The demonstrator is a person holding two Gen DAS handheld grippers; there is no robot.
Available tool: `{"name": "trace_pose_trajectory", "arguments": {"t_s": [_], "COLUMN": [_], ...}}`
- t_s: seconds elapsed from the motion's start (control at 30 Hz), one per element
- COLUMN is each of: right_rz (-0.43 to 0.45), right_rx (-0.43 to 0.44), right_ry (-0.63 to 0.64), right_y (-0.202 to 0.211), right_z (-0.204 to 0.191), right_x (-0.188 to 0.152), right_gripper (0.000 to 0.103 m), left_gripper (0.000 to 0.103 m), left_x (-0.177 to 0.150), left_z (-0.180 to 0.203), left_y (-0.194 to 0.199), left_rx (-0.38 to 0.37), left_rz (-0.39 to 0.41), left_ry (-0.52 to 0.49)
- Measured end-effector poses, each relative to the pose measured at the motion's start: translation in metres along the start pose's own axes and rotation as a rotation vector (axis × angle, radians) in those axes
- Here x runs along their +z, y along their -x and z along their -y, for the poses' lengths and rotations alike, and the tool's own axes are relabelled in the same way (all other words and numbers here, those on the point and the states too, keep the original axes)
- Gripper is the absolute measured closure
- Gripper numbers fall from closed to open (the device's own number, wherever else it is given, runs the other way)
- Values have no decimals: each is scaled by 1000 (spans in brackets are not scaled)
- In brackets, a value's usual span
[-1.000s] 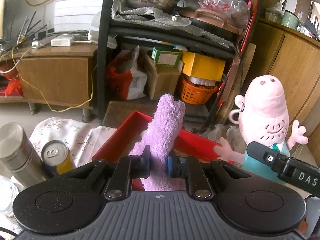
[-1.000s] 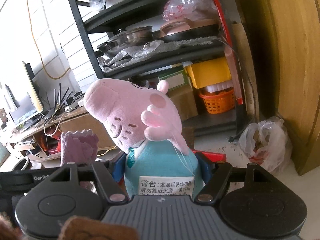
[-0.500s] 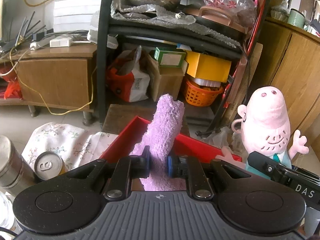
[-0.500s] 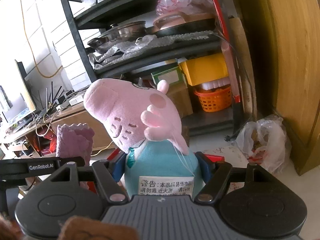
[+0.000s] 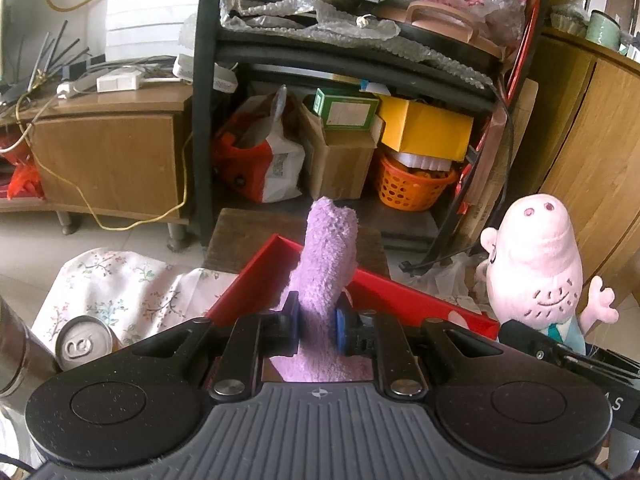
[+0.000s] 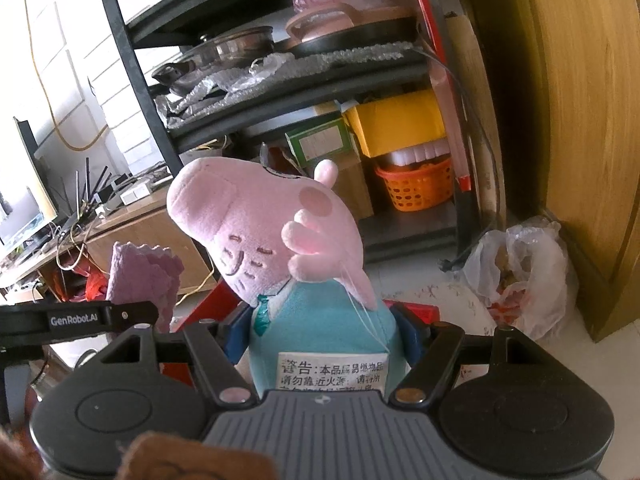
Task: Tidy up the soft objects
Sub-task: 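Drop the purple towel into the red box while the right tool drops the pig plush, then grasp the mint-green towel with the left tool while the right tool grasps the maroon knit hat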
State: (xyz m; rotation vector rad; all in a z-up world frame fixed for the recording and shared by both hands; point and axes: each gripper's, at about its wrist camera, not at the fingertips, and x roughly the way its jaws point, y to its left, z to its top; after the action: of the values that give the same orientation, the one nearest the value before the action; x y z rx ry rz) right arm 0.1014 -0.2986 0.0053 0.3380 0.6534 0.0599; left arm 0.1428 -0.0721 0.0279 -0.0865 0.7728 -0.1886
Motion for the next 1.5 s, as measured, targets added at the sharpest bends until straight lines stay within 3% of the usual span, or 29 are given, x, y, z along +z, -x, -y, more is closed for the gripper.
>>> {"name": "trace_pose_trajectory", "arguments": {"t_s": [0.33,0.43,0.57,0.6,0.93,1.17,1.5], "right_rz": [-36,-51,-32,-28,-27,-39,-61], "right_rx": [-33,-31,-9,-4,26,41,65], "right_ry": [11,2,-13,-8,11,27,58], "right_y": [-17,-22,-18,-17,-1,15,27], "right_z": [4,6,6,4,-6,-13,-22], "right_x": [-6,-7,-6,-5,-9,-19,-33], "right_gripper": [59,55,53,51,48,45,45], "left_gripper": [83,72,47,46,39,39,40], "left_x": [5,5,6,7,-3,-38,-74], "left_z": [-10,-14,-15,-15,-13,-14,-28], "left_y": [-19,-21,-17,-15,4,11,18], "left_rx": [44,60,74,78,98,118,81], "left_rz": [-24,-25,-9,-3,-10,-93,-210], "left_ry": [18,24,20,19,-20,-73,-17]}}
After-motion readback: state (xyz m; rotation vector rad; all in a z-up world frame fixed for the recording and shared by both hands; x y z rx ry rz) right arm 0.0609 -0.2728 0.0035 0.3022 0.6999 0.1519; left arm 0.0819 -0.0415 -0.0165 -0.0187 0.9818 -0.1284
